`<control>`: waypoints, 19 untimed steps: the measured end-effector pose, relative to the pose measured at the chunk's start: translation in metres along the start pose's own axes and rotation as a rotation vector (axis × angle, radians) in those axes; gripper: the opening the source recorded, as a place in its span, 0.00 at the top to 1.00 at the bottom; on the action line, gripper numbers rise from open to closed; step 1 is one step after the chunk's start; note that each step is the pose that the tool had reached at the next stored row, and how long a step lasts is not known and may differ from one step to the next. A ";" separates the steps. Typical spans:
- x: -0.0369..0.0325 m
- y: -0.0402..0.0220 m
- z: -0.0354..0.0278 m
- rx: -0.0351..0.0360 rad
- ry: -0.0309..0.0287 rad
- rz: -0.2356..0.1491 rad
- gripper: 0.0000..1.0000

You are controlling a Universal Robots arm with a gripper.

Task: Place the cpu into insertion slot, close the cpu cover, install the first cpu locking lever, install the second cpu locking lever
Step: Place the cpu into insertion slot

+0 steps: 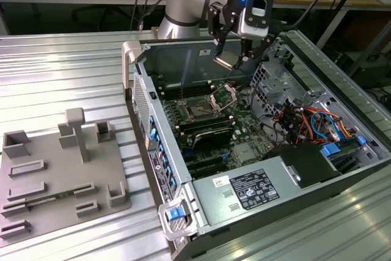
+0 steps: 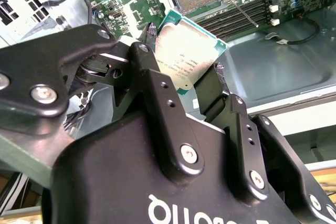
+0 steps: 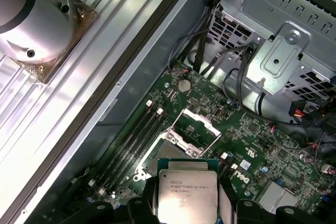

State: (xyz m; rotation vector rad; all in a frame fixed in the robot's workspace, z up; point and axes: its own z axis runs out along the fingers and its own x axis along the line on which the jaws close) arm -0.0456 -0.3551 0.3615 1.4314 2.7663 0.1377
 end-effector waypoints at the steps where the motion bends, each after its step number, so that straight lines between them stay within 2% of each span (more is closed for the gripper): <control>1: 0.0000 0.0000 0.0000 0.0000 -0.0002 0.003 0.45; 19: 0.0000 -0.0001 0.0002 -0.0012 -0.0056 0.062 0.45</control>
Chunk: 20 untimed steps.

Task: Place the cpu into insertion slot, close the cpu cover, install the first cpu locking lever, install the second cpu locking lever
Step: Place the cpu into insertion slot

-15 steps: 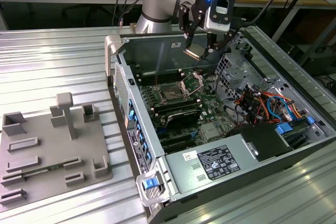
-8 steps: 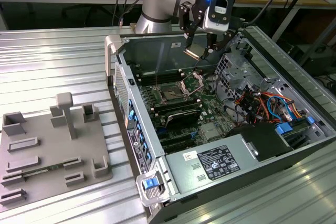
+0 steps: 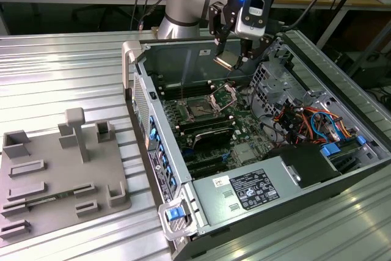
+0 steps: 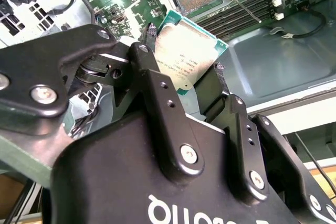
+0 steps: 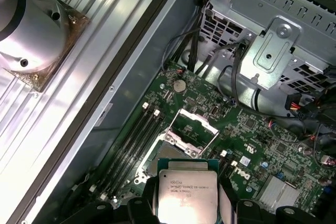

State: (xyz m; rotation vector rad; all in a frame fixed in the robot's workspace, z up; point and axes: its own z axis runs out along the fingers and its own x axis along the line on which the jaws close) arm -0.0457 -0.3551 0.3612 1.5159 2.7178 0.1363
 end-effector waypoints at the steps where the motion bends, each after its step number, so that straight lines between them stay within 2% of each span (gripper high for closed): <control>1: 0.0000 0.0000 0.0000 -0.0001 -0.0002 0.003 0.45; 14: 0.0001 -0.0002 0.0001 -0.0009 -0.0039 0.044 0.45; 20: 0.0001 -0.0002 0.0001 -0.0010 -0.0044 0.049 0.45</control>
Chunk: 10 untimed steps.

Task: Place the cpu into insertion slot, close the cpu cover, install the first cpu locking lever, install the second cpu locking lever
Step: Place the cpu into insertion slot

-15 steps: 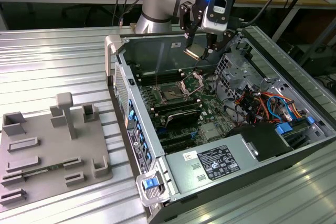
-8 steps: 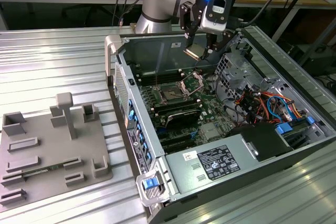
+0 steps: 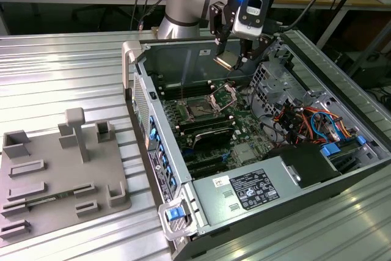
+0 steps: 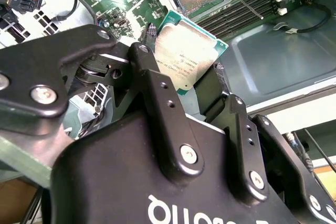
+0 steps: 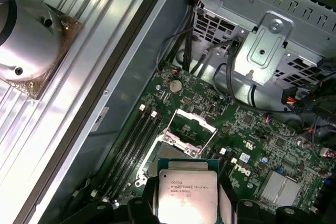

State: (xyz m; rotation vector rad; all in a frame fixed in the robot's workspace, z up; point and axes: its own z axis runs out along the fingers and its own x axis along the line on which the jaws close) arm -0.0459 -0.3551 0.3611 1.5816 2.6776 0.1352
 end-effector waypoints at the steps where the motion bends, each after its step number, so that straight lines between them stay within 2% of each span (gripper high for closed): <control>1: 0.0000 0.0000 0.0000 0.0000 0.0000 0.001 0.45; 3: 0.0000 0.0000 0.0000 0.0000 -0.0001 0.002 0.45; 5: 0.0000 0.0000 0.0000 -0.0010 -0.0045 0.050 0.45; 10: 0.0000 0.0000 0.0000 -0.0017 -0.0076 0.085 0.45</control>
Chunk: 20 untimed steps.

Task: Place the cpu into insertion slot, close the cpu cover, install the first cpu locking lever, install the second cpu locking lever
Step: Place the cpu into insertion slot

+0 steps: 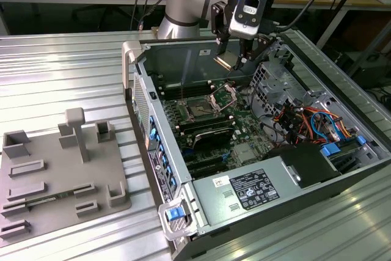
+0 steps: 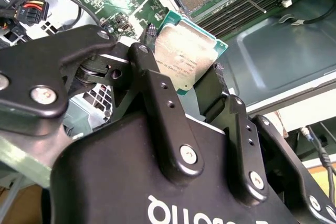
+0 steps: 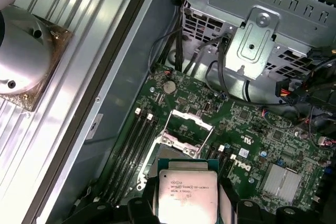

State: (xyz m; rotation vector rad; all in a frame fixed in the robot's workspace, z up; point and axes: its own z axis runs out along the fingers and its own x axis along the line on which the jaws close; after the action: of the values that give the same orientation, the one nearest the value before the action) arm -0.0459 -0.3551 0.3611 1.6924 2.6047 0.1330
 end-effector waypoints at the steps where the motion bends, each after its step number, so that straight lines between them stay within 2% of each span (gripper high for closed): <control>1: 0.0000 0.0000 0.0000 -0.0001 -0.0003 0.004 0.45; 20: 0.0000 0.0000 0.0000 -0.0015 -0.0073 0.080 0.45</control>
State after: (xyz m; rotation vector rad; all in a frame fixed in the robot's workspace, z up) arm -0.0459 -0.3551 0.3611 1.7943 2.5315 0.1306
